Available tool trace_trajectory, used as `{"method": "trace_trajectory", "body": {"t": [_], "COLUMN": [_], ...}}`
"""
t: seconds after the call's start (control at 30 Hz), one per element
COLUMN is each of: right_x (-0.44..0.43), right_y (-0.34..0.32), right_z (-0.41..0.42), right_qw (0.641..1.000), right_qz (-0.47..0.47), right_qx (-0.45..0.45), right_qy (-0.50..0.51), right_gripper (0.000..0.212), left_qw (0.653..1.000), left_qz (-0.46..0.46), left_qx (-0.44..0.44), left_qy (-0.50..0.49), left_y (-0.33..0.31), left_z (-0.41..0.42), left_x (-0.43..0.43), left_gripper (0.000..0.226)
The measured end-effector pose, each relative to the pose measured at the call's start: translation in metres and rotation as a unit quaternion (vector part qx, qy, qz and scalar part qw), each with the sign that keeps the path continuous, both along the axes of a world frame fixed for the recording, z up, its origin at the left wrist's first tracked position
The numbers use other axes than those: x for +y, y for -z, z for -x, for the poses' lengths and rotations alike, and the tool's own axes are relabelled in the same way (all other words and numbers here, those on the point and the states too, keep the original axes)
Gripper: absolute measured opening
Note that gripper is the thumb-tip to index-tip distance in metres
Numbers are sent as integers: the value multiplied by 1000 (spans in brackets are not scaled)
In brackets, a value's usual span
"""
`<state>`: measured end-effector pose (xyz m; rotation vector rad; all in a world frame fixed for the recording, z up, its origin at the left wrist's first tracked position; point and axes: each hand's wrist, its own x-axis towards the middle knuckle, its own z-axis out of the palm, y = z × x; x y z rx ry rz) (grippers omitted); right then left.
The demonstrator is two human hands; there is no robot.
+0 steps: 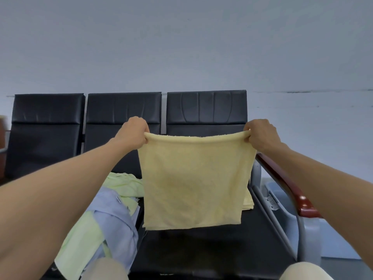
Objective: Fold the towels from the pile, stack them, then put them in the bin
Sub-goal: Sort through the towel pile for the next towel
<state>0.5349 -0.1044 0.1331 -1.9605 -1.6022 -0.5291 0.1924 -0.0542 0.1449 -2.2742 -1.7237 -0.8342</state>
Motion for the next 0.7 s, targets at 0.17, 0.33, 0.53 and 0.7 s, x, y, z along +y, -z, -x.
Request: {"method": "trace_trajectory", "body": {"t": [0.17, 0.33, 0.53, 0.7], "right_x": [-1, -9, -25, -26], "right_y": [3, -1, -24, -30], "right_z": [-4, -8, -12, -16], "right_qw": [999, 995, 960, 914], "right_qz": [46, 90, 160, 110], "right_qx": [-5, 29, 206, 356], "right_qy": [15, -23, -98, -157], "right_gripper": [9, 27, 31, 35], "left_qw": [1000, 997, 984, 948], "left_qz": [13, 66, 162, 210], "left_qx": [28, 26, -59, -225], "left_qy": [-4, 23, 51, 85], "left_y": [4, -5, -23, -27], "left_z": [8, 14, 24, 32], "left_x": [6, -1, -12, -13], "left_gripper": [27, 17, 8, 12]}}
